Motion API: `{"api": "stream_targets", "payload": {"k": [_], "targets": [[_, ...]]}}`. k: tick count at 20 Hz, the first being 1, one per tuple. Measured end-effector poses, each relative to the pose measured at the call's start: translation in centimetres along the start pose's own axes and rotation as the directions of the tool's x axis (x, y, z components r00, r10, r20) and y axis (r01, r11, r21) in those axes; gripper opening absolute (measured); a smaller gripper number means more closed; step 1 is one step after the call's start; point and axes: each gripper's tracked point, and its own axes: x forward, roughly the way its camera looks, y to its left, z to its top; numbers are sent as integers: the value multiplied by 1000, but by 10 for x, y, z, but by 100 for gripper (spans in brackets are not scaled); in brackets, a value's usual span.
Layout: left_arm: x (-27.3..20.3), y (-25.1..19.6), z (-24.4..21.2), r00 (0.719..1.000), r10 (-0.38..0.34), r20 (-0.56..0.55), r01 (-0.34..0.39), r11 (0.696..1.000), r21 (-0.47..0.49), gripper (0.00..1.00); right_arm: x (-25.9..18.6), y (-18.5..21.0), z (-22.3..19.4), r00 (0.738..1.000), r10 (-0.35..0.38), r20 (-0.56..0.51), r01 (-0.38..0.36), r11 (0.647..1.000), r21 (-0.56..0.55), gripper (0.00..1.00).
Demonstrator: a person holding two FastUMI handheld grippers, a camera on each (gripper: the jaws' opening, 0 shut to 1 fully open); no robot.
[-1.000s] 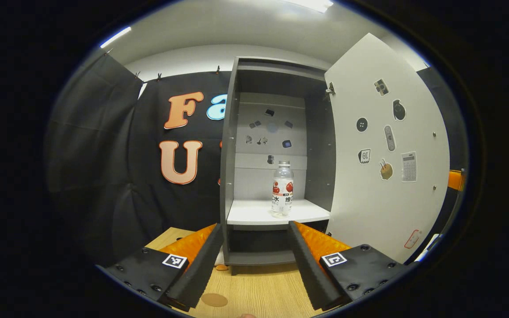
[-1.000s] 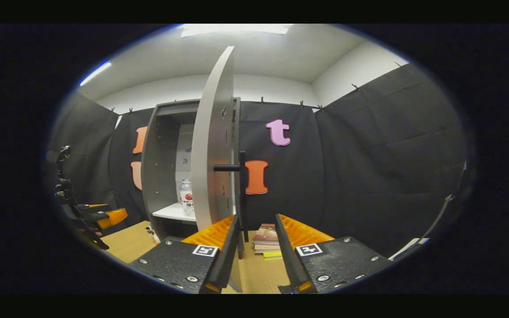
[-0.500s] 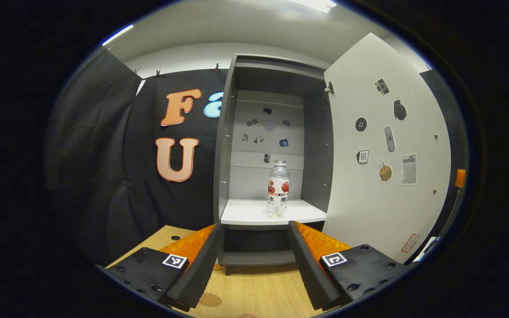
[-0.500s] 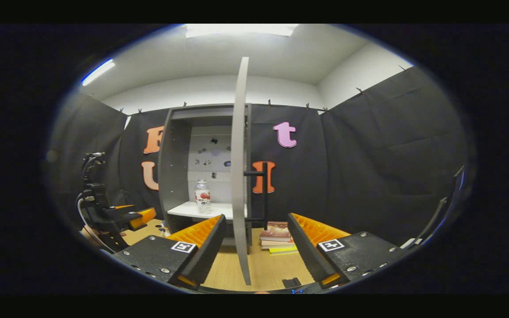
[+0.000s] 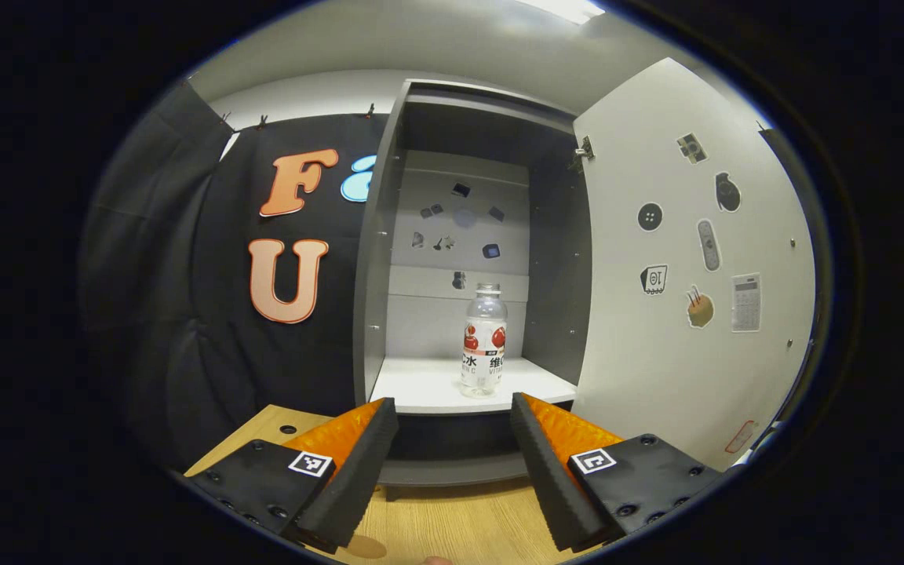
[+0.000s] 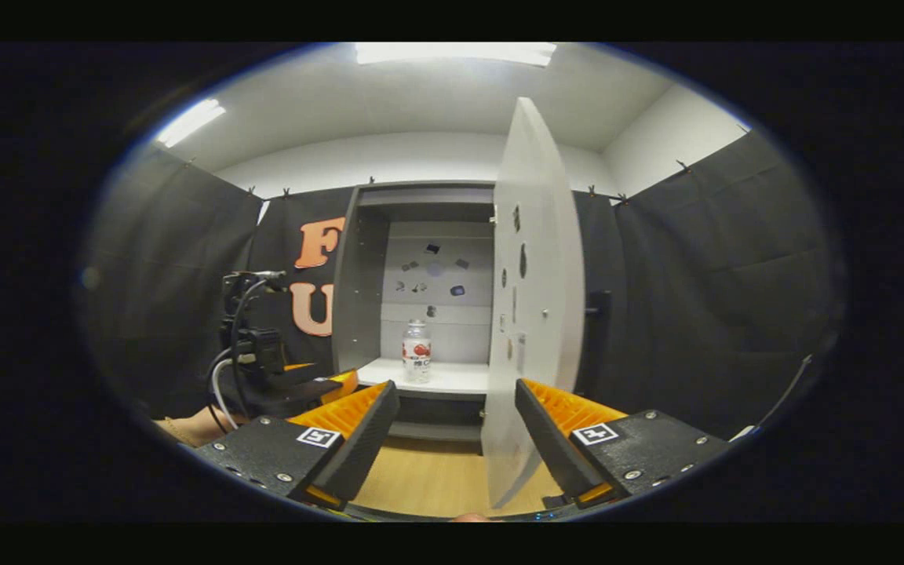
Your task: Open the cabinet door with the right hand, grasp the bottle in the cabinet with the left hand and place it on the coaster, then close the cabinet door with the right hand.
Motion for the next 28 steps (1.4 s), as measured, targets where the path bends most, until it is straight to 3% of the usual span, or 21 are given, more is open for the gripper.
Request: {"api": "stream_targets", "payload": {"k": [2, 3, 7, 11, 12, 14, 20, 25, 28], "targets": [[21, 3, -5, 1000, -28, -13, 28, 1000, -1, 95, 19, 13, -3, 1000, -7, -4, 7, 1000, 19, 97], [33, 3, -8, 999, -46, -19, 46, 999, 1, 95, 30, 17, -5, 1000, -13, -5, 13, 999, 30, 93], [83, 5, -20, 992, -117, -39, 118, 993, 5, 95, 69, 30, -16, 999, -45, -8, 46, 996, 82, 93], [134, -8, -33, 973, -221, -61, 221, 975, -3, 95, 102, 33, -32, 993, -114, -40, 118, 986, 121, 93], [145, -12, -36, 968, -244, -63, 244, 970, 0, 95, 108, 32, -35, 990, -136, -46, 140, 984, 110, 89], [166, -19, -39, 959, -278, -59, 279, 960, 20, 95, 117, 31, -36, 982, -185, -46, 187, 980, 68, 93], [213, -40, -46, 937, -348, -45, 350, 936, 42, 95, 129, 34, -31, 963, -270, -20, 270, 963, 14, 93], [236, -47, -58, 928, -369, -57, 371, 927, 46, 95, 141, 37, -38, 953, -301, -42, 302, 953, 3, 89], [244, -50, -60, 922, -383, -57, 385, 922, 37, 95, 144, 38, -42, 947, -315, -56, 316, 949, 16, 93]]}}
